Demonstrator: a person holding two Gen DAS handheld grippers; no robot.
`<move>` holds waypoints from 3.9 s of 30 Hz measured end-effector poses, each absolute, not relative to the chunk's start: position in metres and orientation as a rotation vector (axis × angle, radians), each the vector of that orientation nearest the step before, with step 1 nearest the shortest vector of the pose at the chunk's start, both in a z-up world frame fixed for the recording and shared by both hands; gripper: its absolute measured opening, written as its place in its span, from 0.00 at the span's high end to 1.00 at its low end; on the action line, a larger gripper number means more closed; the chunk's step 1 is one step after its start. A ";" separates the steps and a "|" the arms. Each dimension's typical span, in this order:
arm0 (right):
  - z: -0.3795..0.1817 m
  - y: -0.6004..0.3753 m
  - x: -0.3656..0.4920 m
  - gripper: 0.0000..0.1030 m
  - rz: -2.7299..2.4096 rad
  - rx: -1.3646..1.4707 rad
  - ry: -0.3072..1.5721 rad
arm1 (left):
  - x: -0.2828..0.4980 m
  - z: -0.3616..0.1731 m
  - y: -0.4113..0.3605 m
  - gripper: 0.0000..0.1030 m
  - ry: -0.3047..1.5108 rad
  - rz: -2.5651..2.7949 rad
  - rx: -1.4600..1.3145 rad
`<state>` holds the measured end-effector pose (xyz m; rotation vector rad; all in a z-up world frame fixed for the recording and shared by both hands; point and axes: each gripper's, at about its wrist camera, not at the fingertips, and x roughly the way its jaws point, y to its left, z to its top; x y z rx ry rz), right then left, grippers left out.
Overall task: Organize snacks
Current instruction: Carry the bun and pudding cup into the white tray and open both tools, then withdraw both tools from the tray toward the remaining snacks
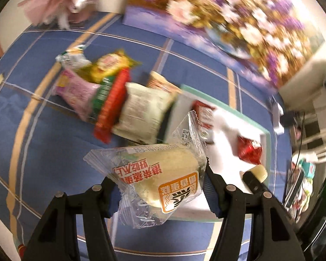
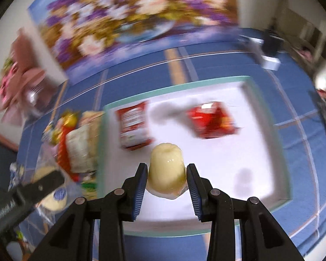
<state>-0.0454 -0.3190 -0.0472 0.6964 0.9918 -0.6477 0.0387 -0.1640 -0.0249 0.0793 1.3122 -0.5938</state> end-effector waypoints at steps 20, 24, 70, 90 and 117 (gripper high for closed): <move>-0.066 -0.362 -0.089 0.61 -0.780 0.808 1.024 | -0.008 -0.066 -0.231 0.36 1.389 -0.706 0.238; -0.067 -0.361 -0.088 0.61 -0.779 0.809 1.031 | -0.007 -0.068 -0.232 0.32 1.397 -0.712 0.235; -0.058 -0.337 -0.056 0.00 -0.692 0.709 1.013 | 0.064 -0.032 -0.154 0.03 1.162 -0.376 0.152; -0.042 -0.277 0.004 0.04 -0.529 0.659 0.970 | 0.136 -0.027 -0.041 0.03 1.185 -0.189 0.004; -0.071 -0.233 0.086 0.27 -0.400 0.576 1.040 | 0.153 -0.048 -0.109 0.25 1.205 -0.455 0.008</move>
